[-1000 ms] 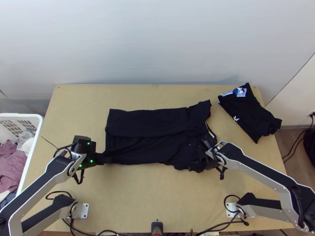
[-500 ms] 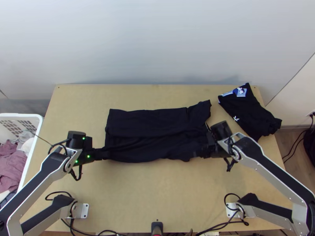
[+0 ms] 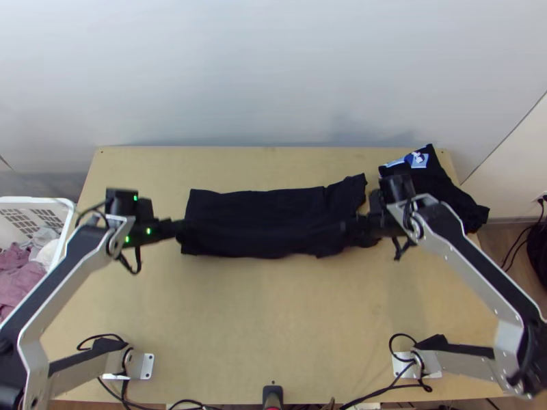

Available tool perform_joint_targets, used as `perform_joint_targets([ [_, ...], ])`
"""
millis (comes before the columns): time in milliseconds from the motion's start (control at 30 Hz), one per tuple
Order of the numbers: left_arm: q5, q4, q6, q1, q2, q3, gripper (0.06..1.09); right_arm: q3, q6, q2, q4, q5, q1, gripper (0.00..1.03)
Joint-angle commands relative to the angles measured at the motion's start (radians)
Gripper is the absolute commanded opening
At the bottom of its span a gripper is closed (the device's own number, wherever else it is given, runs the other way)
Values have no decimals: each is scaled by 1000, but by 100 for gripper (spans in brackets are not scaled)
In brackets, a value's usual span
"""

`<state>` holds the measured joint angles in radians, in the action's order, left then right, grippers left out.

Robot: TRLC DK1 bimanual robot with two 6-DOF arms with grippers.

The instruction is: Fold the t-shirt

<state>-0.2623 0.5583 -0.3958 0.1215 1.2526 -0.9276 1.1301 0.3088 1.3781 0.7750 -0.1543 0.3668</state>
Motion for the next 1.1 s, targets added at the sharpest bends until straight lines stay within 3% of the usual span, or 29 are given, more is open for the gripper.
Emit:
perform_joint_targets([
  [0, -6, -15, -21, -57, 186, -194, 10, 163, -7, 167, -16, -4, -85, 3],
  [467, 17, -54, -29, -66, 447, -393, 10, 462, 6, 467, -14, -5, -115, 3],
  [1067, 80, -104, -32, -56, 671, -547, 10, 648, 67, 739, -14, -8, -157, 3],
])
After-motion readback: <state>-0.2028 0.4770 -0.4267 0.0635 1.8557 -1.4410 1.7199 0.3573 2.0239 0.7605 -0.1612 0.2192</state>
